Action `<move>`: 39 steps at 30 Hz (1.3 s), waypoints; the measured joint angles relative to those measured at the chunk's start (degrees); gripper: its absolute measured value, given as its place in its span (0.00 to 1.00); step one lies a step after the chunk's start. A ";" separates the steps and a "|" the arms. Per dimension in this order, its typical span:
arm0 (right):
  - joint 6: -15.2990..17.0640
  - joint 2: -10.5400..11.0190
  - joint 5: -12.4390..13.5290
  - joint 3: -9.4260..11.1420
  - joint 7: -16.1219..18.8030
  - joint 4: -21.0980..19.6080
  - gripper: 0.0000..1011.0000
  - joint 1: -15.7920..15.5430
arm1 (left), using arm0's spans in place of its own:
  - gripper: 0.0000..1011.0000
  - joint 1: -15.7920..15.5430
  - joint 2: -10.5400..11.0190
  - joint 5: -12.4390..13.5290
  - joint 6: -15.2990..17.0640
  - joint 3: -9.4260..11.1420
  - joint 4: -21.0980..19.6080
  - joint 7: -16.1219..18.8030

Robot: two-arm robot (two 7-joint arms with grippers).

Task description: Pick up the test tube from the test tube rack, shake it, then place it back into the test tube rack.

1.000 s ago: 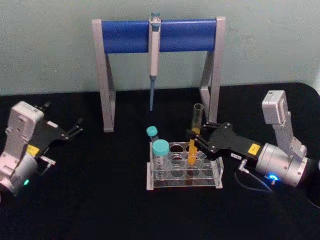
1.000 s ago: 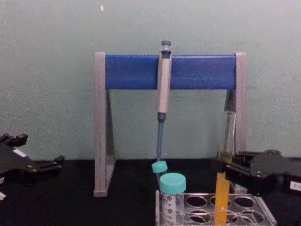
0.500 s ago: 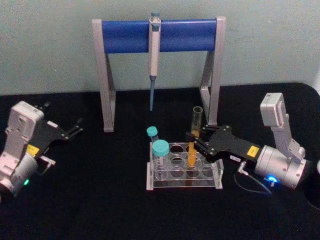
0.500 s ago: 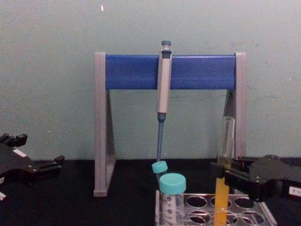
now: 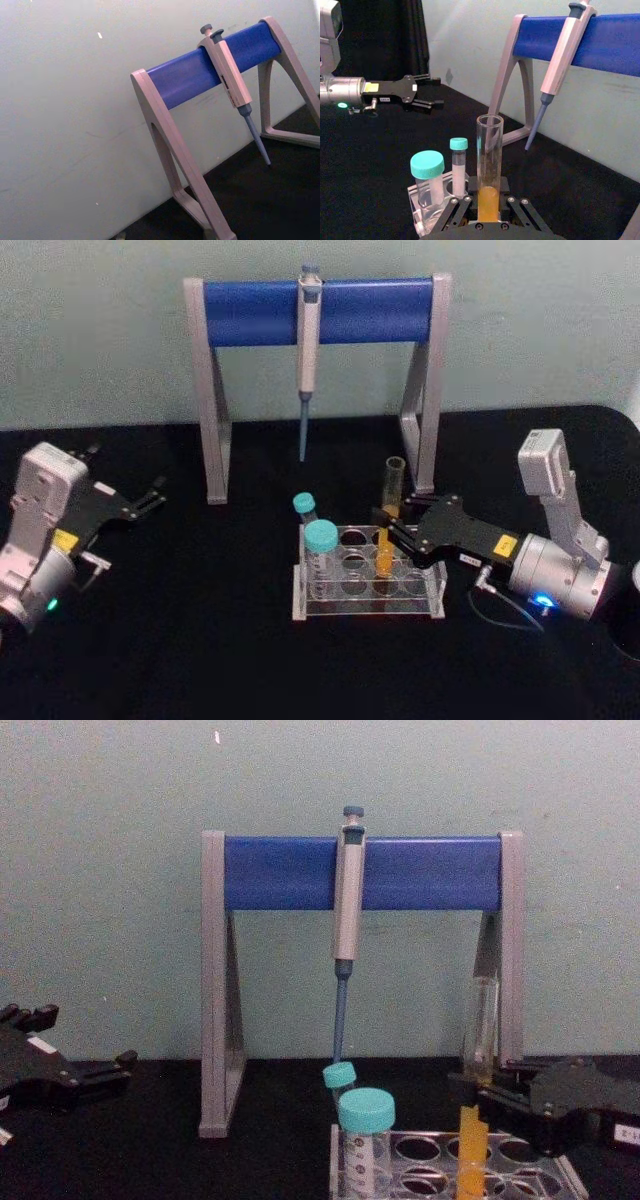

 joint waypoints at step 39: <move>0.56 -0.11 -0.13 0.01 -0.17 0.44 0.58 0.10 | 0.99 0.00 0.00 0.00 0.00 0.00 0.00 0.00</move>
